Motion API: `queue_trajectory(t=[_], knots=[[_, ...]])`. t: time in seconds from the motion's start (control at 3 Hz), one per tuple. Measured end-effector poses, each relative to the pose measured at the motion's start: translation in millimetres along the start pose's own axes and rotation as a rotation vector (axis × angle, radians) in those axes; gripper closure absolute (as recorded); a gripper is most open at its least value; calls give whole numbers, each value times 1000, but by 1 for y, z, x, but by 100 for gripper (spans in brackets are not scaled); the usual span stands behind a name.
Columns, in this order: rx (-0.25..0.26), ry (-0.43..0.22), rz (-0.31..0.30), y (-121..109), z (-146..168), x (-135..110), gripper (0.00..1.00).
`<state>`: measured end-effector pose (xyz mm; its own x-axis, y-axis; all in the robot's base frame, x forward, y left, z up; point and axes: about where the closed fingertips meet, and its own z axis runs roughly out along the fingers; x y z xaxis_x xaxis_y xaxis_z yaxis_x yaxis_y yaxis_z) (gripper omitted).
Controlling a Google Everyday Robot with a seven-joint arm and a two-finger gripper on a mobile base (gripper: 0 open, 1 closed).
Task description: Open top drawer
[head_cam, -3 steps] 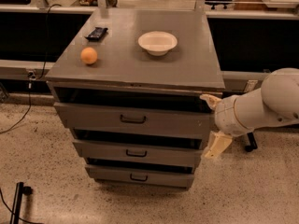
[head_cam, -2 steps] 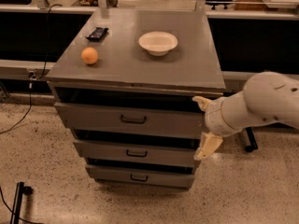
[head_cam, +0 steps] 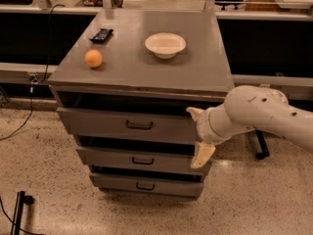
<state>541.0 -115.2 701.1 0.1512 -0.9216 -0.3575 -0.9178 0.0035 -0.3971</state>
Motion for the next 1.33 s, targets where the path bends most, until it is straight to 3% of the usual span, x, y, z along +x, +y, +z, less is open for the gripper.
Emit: queue_trajectory(t=[0.67, 1.0, 1.33], knots=[[-7, -12, 3, -13, 36, 12, 0], [4, 2, 22, -24, 44, 19, 11], [15, 9, 44, -32, 43, 22, 35]])
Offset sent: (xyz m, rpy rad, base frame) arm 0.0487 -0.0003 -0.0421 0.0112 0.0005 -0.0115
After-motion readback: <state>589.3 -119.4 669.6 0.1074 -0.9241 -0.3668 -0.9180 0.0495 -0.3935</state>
